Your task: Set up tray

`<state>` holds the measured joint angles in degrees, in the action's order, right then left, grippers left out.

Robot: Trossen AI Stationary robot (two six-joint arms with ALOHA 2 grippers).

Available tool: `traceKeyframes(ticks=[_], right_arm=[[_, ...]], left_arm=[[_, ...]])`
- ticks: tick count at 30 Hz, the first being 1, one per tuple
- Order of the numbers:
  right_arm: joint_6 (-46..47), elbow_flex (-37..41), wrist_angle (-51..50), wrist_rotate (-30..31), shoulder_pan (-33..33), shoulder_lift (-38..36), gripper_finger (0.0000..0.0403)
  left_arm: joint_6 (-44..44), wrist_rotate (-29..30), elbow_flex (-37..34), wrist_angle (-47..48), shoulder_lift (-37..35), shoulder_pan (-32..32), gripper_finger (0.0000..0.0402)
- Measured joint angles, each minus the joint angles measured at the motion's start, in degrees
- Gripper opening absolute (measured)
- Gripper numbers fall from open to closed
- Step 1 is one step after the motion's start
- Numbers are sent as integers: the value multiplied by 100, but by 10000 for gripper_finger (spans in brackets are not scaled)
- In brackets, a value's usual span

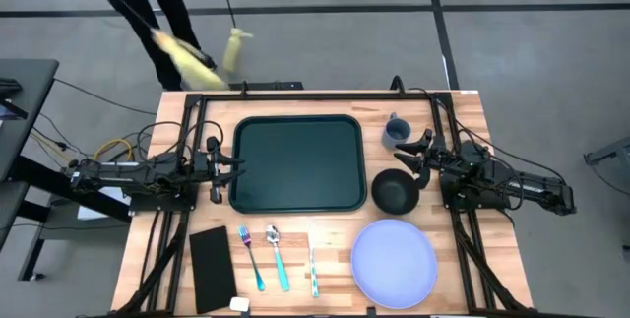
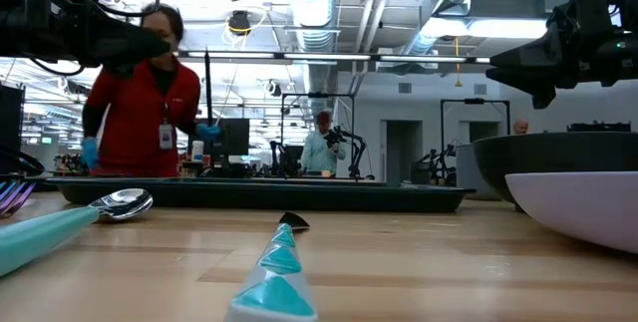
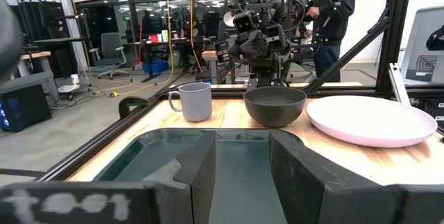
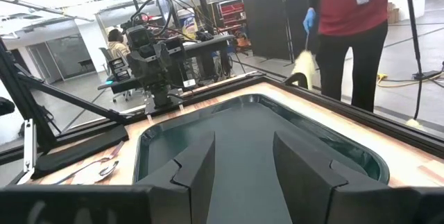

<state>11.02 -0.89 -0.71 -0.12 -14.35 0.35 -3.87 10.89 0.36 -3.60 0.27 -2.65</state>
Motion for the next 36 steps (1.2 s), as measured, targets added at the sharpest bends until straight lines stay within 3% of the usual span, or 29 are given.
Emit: traceKeyframes(ticks=[4,13,19,22,30,36], right_arm=[[-1,-1,0,0,0,0,137],[-1,0,1,0,0,-1,137],[-1,0,0,0,0,1,138],[-2,0,2,0,0,-1,137],[93,15,264,92,-44,1,137],[2277,13,1945,469,-42,1,137]], left_arm=[[681,-68,2,2,0,1,122],[4330,-68,0,4,0,0,122],[5774,1583,0,-168,0,1,122],[6541,2136,0,-262,0,1,122],[7255,2108,22,-1184,31,1,122],[6517,2276,398,-1578,421,1,122]])
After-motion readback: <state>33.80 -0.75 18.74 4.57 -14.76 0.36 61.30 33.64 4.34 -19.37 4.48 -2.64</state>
